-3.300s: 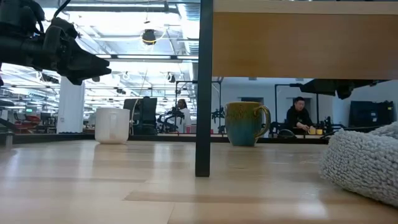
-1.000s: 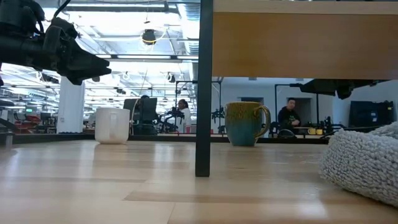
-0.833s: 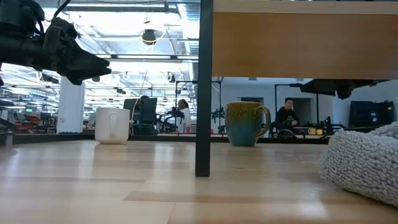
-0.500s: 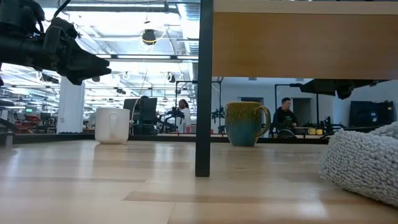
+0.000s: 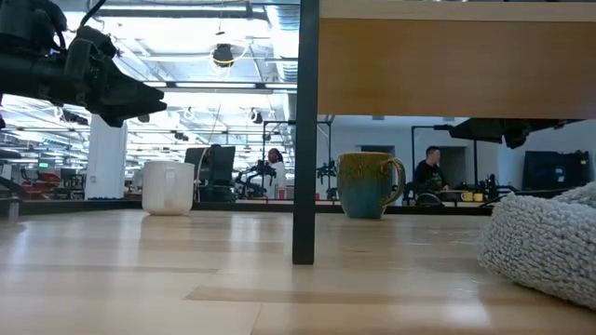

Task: Stack small to large cups/mugs on shelf

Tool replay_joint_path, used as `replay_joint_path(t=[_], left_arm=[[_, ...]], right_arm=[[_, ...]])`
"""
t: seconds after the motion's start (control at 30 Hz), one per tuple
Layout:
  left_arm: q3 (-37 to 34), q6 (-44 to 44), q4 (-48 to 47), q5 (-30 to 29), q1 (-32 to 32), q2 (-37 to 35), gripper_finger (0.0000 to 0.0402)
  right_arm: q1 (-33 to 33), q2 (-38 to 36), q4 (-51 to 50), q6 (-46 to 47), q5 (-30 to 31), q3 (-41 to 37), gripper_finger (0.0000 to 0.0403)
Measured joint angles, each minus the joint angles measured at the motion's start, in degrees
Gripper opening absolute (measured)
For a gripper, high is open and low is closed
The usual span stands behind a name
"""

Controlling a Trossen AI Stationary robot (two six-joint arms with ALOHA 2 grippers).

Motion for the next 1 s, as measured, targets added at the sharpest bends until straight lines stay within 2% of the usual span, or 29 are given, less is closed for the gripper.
replay_joint_path(t=[0.57,1.0], left_arm=[[0.0,-5.6,0.3,-0.5,0.0,0.0,0.0197],[0.0,-5.6,0.3,-0.7,0.0,0.0,0.0197]], right_arm=[[0.0,0.0,0.0,0.0,0.0,0.0,0.0076],[0.0,0.0,0.0,0.0,0.0,0.0,0.0076]])
